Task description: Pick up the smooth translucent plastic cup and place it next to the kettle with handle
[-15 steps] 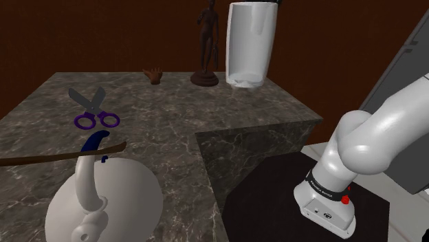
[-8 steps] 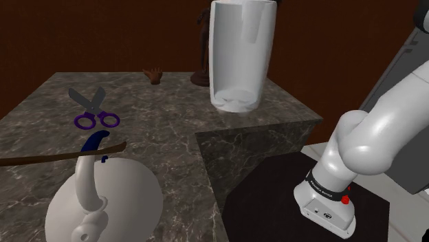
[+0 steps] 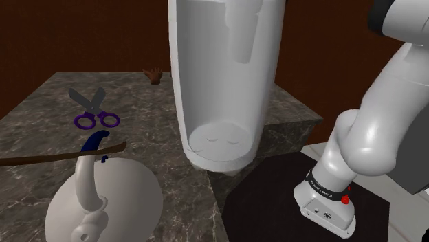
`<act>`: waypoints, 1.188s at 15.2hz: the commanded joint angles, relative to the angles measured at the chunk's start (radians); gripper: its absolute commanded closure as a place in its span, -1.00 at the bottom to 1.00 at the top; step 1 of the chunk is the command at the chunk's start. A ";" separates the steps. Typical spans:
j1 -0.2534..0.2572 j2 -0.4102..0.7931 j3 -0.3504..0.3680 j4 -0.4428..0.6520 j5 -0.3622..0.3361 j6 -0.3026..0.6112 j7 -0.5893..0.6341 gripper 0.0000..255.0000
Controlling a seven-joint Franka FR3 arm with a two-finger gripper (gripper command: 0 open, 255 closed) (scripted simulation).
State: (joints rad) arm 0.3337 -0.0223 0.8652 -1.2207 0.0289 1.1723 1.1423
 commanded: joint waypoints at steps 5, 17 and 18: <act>0.343 0.365 0.114 0.357 -0.328 -0.118 0.281 1.00; 0.140 0.190 0.122 -0.017 -0.154 0.132 0.223 1.00; 0.128 0.176 0.120 -0.045 -0.142 0.151 0.216 1.00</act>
State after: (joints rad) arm 0.4768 0.1697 0.9866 -1.2363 -0.1275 1.3032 1.3666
